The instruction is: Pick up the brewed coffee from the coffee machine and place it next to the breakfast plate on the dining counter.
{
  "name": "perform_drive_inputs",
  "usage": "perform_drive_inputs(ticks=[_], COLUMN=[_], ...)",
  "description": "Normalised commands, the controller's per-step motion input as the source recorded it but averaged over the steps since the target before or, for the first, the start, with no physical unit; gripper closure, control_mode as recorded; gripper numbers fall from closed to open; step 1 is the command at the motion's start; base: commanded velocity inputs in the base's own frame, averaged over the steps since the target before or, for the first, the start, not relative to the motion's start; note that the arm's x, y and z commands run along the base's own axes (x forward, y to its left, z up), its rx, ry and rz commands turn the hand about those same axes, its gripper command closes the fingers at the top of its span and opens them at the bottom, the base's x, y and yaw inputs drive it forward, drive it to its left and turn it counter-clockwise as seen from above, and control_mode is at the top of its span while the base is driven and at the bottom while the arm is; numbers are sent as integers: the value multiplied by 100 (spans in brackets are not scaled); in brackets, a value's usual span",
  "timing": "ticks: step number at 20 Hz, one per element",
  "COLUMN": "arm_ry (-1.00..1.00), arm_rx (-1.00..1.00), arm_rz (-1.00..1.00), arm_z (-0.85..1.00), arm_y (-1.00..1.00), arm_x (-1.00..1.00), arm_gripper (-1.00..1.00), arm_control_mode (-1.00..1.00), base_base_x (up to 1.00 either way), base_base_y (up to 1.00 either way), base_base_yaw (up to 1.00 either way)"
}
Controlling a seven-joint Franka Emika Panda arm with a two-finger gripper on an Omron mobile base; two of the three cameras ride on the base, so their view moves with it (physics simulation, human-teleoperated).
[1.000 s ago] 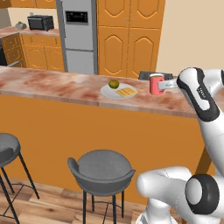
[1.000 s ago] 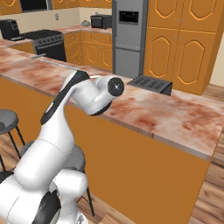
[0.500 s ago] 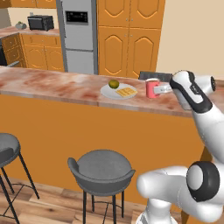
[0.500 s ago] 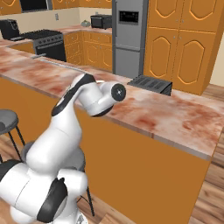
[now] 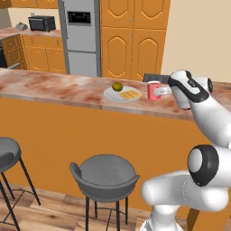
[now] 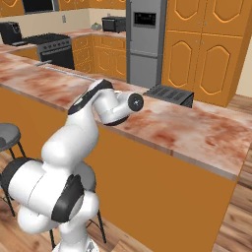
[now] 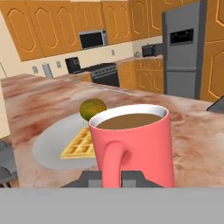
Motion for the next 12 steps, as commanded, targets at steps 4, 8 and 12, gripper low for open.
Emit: perform_drive_inputs(ticks=[4, 8, 12], arm_ry=[10, 7, 2], arm_rx=[0, 0, 0], arm_rz=[-3, -2, 0], arm_z=[-15, -13, -18], arm_y=[-23, -6, 0], arm_x=[24, 33, 34], arm_gripper=[100, 100, 100], arm_control_mode=[-100, -100, -100], base_base_x=[0, 0, 0], base_base_y=[0, 0, 0], base_base_yaw=[0, 0, 0])
